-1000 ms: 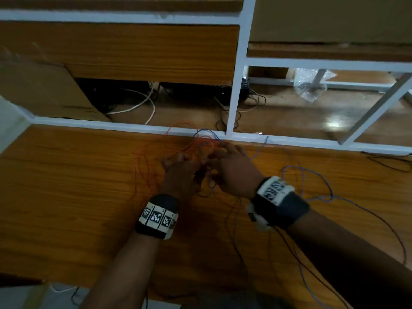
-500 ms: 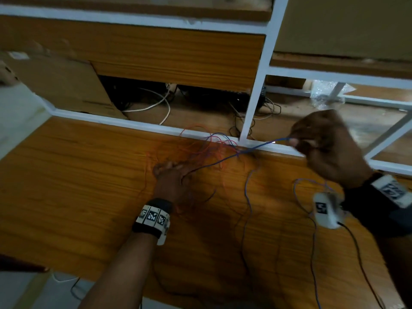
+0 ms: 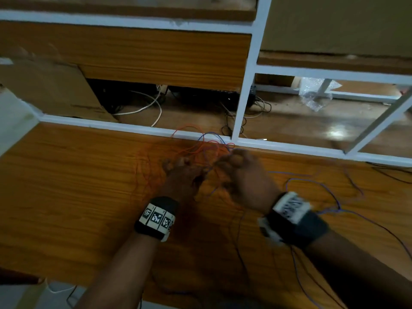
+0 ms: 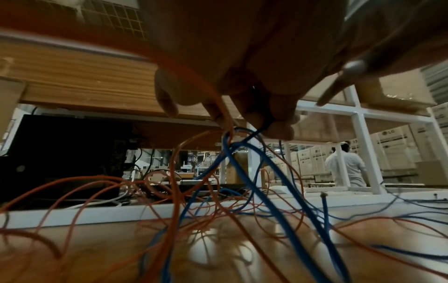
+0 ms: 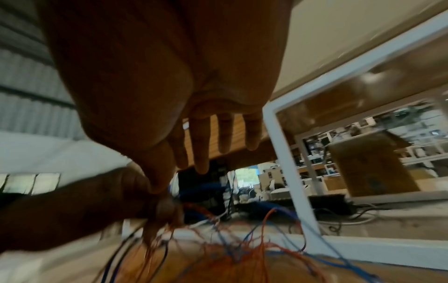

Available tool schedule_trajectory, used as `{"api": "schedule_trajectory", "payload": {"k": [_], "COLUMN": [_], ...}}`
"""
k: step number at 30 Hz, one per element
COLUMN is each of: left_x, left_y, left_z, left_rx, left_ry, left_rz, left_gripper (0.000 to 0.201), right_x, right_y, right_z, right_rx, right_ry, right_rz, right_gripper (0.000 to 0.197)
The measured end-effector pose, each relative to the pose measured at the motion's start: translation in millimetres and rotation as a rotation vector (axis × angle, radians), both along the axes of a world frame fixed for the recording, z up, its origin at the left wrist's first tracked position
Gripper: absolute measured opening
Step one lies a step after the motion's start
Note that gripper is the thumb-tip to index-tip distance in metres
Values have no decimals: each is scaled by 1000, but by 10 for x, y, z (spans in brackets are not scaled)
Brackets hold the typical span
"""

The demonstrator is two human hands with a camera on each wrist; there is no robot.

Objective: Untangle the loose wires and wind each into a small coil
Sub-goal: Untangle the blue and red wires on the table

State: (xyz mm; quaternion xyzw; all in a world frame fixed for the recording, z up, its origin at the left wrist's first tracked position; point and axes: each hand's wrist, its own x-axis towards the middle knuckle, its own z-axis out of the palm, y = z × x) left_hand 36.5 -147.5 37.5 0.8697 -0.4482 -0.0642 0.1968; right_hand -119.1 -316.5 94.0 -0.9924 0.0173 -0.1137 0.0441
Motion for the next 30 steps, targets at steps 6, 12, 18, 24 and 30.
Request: {"api": "schedule_trajectory", "payload": {"k": [6, 12, 18, 24, 30], "left_x": [-75, 63, 234, 12, -835], "left_y": [99, 330, 549, 281, -268], "left_z": [18, 33, -62, 147, 605], "left_rx": [-121, -132, -158, -216, -576], "left_ry": [38, 177, 142, -58, -9], "left_rz": [25, 182, 199, 145, -91], "left_gripper": [22, 28, 54, 43, 58], "right_x": [384, -19, -485, -645, -1115], "right_y": [152, -305, -916, -882, -739], "right_z": [-180, 490, 1165, 718, 291], "right_rx": [-39, 199, 317, 333, 192], "right_ry": [109, -149, -371, -274, -220], "right_rz": [-40, 36, -284, -235, -199], "right_gripper": [31, 33, 12, 12, 13]}}
